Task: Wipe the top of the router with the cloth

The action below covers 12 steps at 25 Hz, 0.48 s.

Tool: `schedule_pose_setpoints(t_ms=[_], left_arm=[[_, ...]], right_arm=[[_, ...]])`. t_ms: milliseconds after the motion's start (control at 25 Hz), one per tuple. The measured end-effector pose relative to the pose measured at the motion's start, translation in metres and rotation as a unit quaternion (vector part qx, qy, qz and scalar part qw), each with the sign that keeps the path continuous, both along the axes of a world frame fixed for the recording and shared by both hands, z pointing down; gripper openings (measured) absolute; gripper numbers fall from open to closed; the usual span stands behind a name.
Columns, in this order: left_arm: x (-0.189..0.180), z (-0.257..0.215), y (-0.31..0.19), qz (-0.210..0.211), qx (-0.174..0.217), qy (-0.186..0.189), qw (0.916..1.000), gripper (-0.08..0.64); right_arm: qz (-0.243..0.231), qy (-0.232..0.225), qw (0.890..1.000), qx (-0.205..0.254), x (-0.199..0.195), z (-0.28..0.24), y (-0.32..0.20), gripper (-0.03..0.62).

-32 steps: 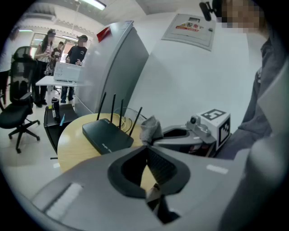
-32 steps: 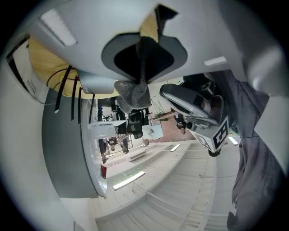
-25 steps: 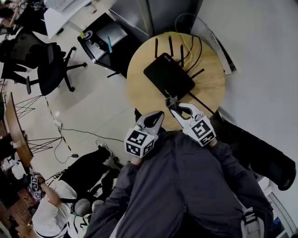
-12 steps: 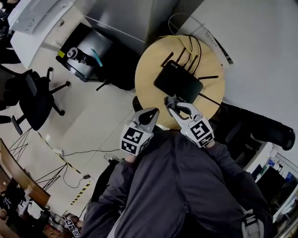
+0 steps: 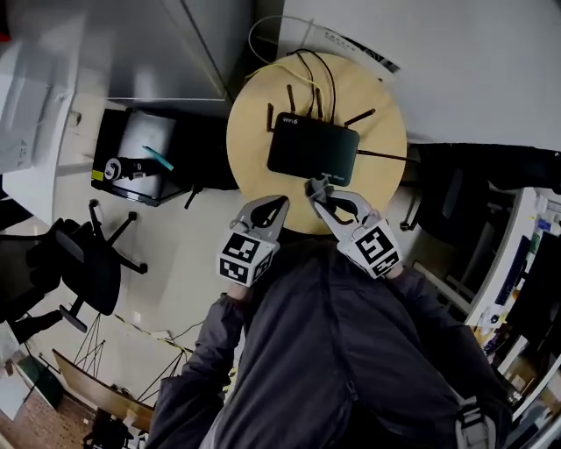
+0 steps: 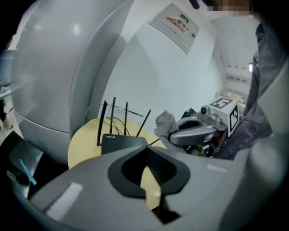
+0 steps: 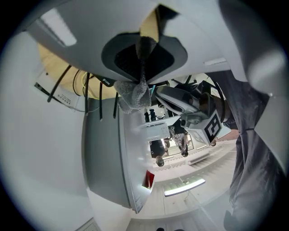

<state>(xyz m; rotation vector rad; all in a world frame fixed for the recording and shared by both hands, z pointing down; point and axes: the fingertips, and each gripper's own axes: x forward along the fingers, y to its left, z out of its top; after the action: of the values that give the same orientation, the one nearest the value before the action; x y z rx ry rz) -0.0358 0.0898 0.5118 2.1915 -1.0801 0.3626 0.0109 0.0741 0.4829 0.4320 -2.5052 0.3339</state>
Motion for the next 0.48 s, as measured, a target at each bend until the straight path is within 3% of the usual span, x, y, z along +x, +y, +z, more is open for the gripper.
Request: schedule_pose_setpoints(t_ms=[280,480], left_arm=[[0.045,-0.002,-0.006,0.013,-0.009,-0.017,0.9997,0.0],[0.058,-0.005,-0.02,0.018,0.0,-0.039,0.9991,0.0]], right_arm=[[0.058,-0.047,0.997,-0.005,0.039,0.01,-0.006,0.028],[0.082,-0.064,0.995,-0.006,0.06,0.016,-0.016,0.028]])
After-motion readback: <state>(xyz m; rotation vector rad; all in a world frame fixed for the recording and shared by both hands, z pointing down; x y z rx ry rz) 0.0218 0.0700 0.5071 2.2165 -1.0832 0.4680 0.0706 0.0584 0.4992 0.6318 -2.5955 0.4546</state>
